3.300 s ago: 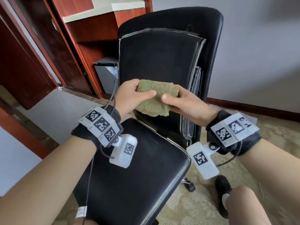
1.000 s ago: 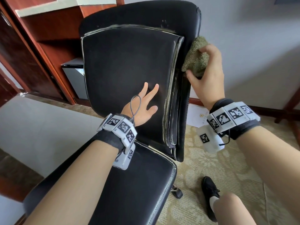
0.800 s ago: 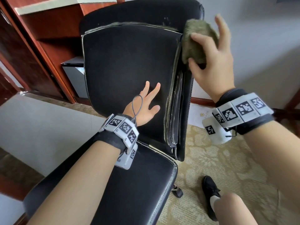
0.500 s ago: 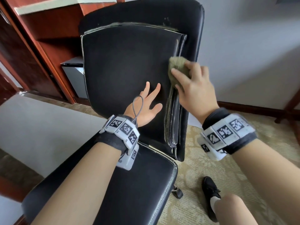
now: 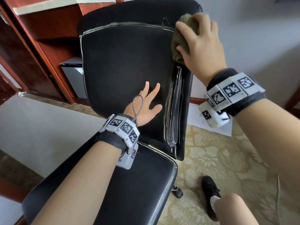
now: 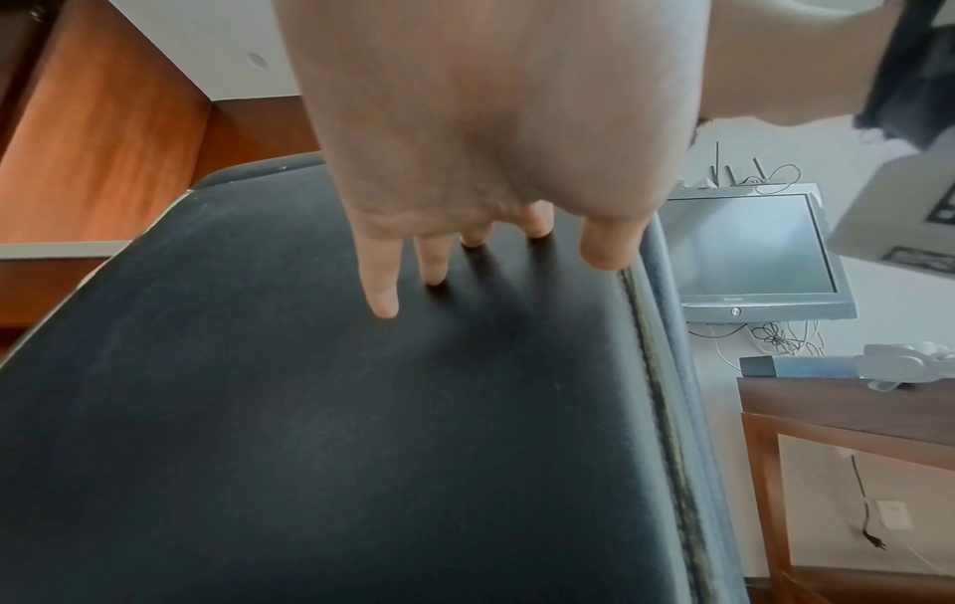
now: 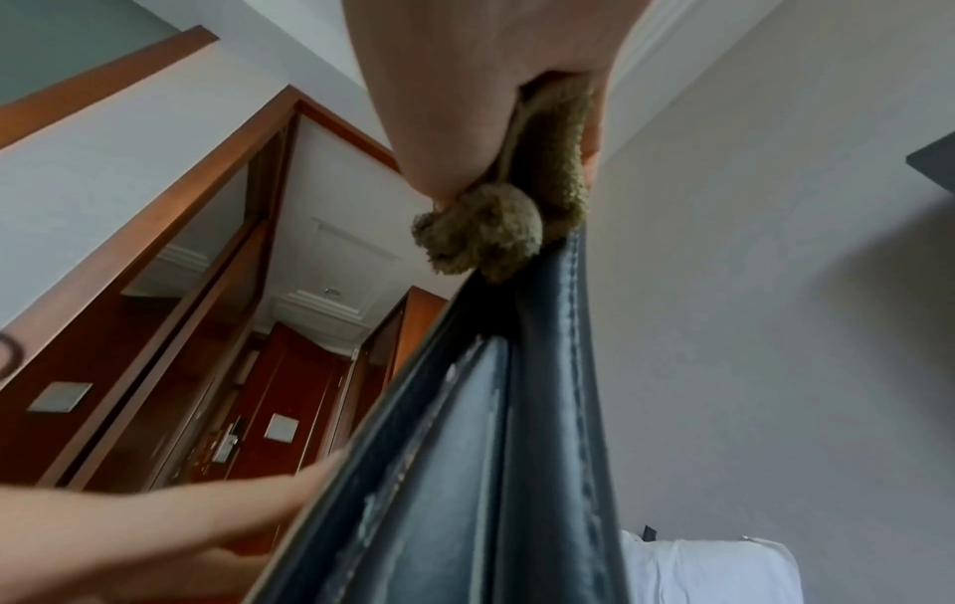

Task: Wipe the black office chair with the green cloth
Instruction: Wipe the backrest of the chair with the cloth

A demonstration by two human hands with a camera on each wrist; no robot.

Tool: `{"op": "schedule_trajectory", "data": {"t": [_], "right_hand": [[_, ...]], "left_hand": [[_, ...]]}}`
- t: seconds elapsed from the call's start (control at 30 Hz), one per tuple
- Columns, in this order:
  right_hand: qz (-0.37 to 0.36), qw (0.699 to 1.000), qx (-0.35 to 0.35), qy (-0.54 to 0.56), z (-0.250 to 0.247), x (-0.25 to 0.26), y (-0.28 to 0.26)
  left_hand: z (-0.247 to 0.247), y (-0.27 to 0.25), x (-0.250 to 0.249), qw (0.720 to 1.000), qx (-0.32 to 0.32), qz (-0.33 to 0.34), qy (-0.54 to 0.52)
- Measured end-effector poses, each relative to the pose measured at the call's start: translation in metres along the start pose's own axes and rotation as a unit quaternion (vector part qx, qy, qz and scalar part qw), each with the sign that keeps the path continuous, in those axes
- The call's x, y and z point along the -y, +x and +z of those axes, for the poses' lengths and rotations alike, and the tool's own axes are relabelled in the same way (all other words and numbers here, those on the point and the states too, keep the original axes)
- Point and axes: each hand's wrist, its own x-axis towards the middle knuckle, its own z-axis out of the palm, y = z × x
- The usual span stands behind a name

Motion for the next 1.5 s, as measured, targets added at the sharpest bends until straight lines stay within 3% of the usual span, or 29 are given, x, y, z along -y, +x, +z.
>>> {"op": "schedule_trajectory", "data": {"t": [0.3,0.5,0.67,0.9,1.03,1.13,1.27,1.37,1.5], "right_hand": [[0.029,0.998,0.037,0.031,0.015,0.008,-0.025],[-0.022,0.991,0.074,0.110,-0.004,0.009,-0.039],[-0.012,0.997,0.069,0.015,-0.012,0.018,0.004],[0.055,0.995,0.062,-0.062,0.018,0.029,-0.019],[0.026,0.996,0.017,-0.086,0.026,0.027,-0.011],[0.022,0.998,-0.012,-0.066,0.028,0.029,-0.011],[0.066,0.998,0.018,0.010,0.034,0.040,-0.030],[0.037,0.999,0.026,0.004,0.034,0.040,-0.046],[0.015,0.999,0.044,-0.008,0.020,0.031,-0.021]], "left_hand": [[0.001,0.001,0.003,1.000,-0.005,0.008,0.007],[0.002,-0.001,0.003,1.000,0.000,0.011,0.009],[-0.004,-0.003,0.001,1.000,0.013,0.000,0.008],[-0.007,-0.008,-0.004,1.000,0.019,-0.006,-0.001],[-0.004,-0.008,-0.002,1.000,0.021,-0.001,-0.007],[-0.002,-0.006,0.000,1.000,0.016,0.008,-0.009],[0.001,-0.004,0.003,1.000,0.013,0.011,-0.015],[0.003,-0.003,0.007,1.000,0.004,0.019,-0.014],[0.000,-0.005,0.009,0.999,0.013,0.027,-0.014]]}}
